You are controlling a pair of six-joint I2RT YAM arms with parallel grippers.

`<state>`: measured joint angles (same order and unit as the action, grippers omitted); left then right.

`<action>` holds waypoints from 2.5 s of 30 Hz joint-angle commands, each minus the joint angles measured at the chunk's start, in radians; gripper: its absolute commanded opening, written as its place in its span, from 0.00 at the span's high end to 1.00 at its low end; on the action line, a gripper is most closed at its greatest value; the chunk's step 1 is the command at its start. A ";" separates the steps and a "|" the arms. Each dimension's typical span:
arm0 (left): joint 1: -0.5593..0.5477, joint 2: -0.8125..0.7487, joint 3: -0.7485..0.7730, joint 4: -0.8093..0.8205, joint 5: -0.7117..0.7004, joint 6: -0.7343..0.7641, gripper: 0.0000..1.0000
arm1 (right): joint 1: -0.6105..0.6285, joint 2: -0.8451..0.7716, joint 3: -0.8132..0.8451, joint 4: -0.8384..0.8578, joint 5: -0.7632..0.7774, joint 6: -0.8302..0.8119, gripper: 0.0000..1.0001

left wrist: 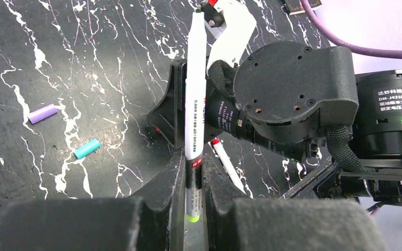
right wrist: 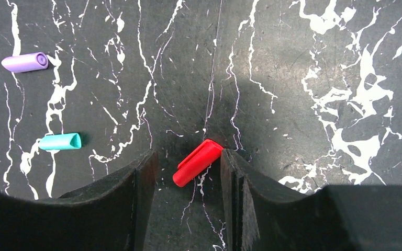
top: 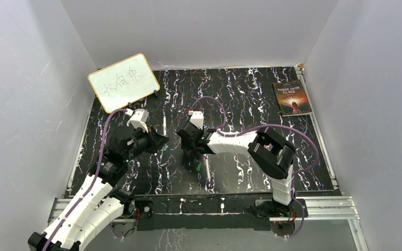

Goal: Insert the pens into the pen caps

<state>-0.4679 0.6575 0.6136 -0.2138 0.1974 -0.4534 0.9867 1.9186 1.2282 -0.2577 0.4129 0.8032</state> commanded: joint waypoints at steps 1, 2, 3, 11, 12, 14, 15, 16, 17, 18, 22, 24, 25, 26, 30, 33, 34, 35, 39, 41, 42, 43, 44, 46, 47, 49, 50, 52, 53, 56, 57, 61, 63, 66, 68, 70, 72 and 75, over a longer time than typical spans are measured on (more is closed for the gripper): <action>0.002 -0.015 -0.004 -0.001 -0.001 0.001 1.00 | 0.003 -0.003 -0.013 0.015 0.024 0.025 0.56; 0.002 -0.016 -0.009 0.005 -0.001 -0.002 1.00 | 0.003 -0.003 -0.013 0.012 0.024 0.025 0.56; 0.002 -0.016 -0.014 0.012 0.004 -0.005 1.00 | 0.003 0.000 -0.013 0.008 0.026 0.025 0.56; 0.002 -0.035 -0.023 0.006 0.006 -0.013 1.00 | 0.003 0.016 -0.001 -0.009 0.023 0.024 0.62; 0.002 -0.039 -0.023 0.002 0.004 -0.012 1.00 | 0.003 0.021 0.005 -0.012 0.023 0.024 0.63; 0.002 -0.050 -0.023 -0.008 0.001 -0.011 1.00 | 0.003 0.031 0.015 -0.022 0.020 0.025 0.67; 0.002 -0.055 -0.024 -0.013 -0.001 -0.011 1.00 | 0.003 0.036 0.023 -0.029 0.021 0.025 0.69; 0.002 -0.062 -0.024 -0.019 -0.004 -0.011 1.00 | 0.003 0.042 0.028 -0.035 0.020 0.024 0.70; 0.002 -0.068 -0.026 -0.024 -0.006 -0.010 1.00 | 0.003 0.048 0.033 -0.040 0.020 0.025 0.72; 0.002 -0.073 -0.029 -0.027 -0.010 -0.010 1.00 | 0.003 0.054 0.036 -0.046 0.020 0.024 0.73; 0.002 -0.080 -0.030 -0.033 -0.015 -0.008 1.00 | 0.003 0.073 0.052 -0.075 0.025 0.019 0.77; 0.002 -0.078 -0.028 -0.030 -0.016 -0.008 1.00 | 0.003 0.076 0.055 -0.082 0.027 0.018 0.80; 0.002 -0.076 -0.027 -0.029 -0.016 -0.008 1.00 | 0.003 0.076 0.056 -0.085 0.029 0.018 0.81; 0.002 -0.076 -0.025 -0.028 -0.016 -0.008 1.00 | 0.003 0.076 0.055 -0.089 0.032 0.018 0.83; 0.002 -0.073 -0.012 -0.028 -0.020 -0.008 1.00 | 0.003 0.073 0.053 -0.099 0.041 0.017 0.91; 0.002 -0.070 0.025 -0.030 -0.023 -0.012 1.00 | 0.001 0.062 0.046 -0.095 0.040 0.019 0.98; 0.002 -0.065 0.043 -0.030 -0.023 -0.014 1.00 | 0.001 0.054 0.039 -0.089 0.040 0.019 1.00; 0.002 -0.058 0.061 -0.030 -0.023 -0.015 1.00 | 0.001 0.042 0.032 -0.077 0.036 0.017 1.00; 0.002 -0.022 0.137 -0.036 -0.018 -0.006 1.00 | 0.001 -0.012 0.014 -0.049 0.031 0.008 1.00; 0.002 -0.011 0.160 -0.034 -0.018 -0.005 1.00 | 0.000 -0.038 0.012 -0.044 0.038 0.002 1.00; 0.002 -0.007 0.168 -0.031 -0.017 -0.007 1.00 | 0.000 -0.055 0.008 -0.039 0.044 -0.001 1.00; 0.002 -0.005 0.176 -0.028 -0.015 -0.014 1.00 | -0.001 -0.073 0.001 -0.032 0.049 -0.003 1.00; 0.001 -0.003 0.181 -0.022 -0.012 -0.021 1.00 | -0.004 -0.096 -0.009 -0.022 0.053 -0.005 1.00; 0.002 -0.001 0.186 -0.009 -0.003 -0.037 1.00 | -0.013 -0.151 -0.046 0.014 0.052 -0.011 1.00; 0.002 0.001 0.190 -0.003 0.002 -0.044 1.00 | -0.022 -0.185 -0.064 0.031 0.050 -0.013 1.00; 0.002 0.008 0.198 0.005 0.010 -0.055 1.00 | -0.042 -0.258 -0.102 0.062 0.036 -0.022 1.00; 0.002 0.009 0.201 0.008 0.012 -0.059 1.00 | -0.055 -0.291 -0.117 0.077 0.029 -0.027 1.00; 0.002 0.009 0.202 0.020 0.014 -0.072 1.00 | -0.088 -0.357 -0.148 0.099 0.007 -0.037 1.00; 0.002 0.007 0.199 0.030 0.017 -0.079 1.00 | -0.108 -0.388 -0.163 0.111 -0.009 -0.043 1.00; 0.002 0.015 0.180 0.066 0.050 -0.106 1.00 | -0.154 -0.497 -0.212 0.184 -0.060 -0.083 1.00; 0.001 0.024 0.170 0.084 0.070 -0.118 1.00 | -0.164 -0.536 -0.228 0.211 -0.066 -0.101 1.00; 0.002 0.059 0.093 0.238 0.220 -0.227 1.00 | -0.181 -0.685 -0.306 0.368 -0.120 -0.184 1.00; 0.002 0.068 0.044 0.332 0.270 -0.301 1.00 | -0.184 -0.734 -0.333 0.435 -0.163 -0.213 1.00; 0.001 0.076 -0.032 0.467 0.321 -0.398 1.00 | -0.186 -0.787 -0.355 0.509 -0.238 -0.249 1.00; 0.000 0.088 -0.053 0.520 0.353 -0.425 1.00 | -0.187 -0.811 -0.370 0.561 -0.287 -0.256 1.00; 0.001 0.106 -0.057 0.561 0.395 -0.440 1.00 | -0.190 -0.826 -0.379 0.604 -0.333 -0.255 1.00; 0.000 0.123 -0.057 0.592 0.432 -0.457 1.00 | -0.193 -0.832 -0.381 0.640 -0.378 -0.243 1.00; 0.000 0.132 -0.061 0.635 0.457 -0.478 1.00 | -0.197 -0.830 -0.374 0.680 -0.424 -0.213 1.00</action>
<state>-0.4679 0.7906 0.5438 0.2768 0.5529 -0.8688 0.7979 1.1053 0.8539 0.2722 0.0948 0.5816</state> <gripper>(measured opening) 0.083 0.103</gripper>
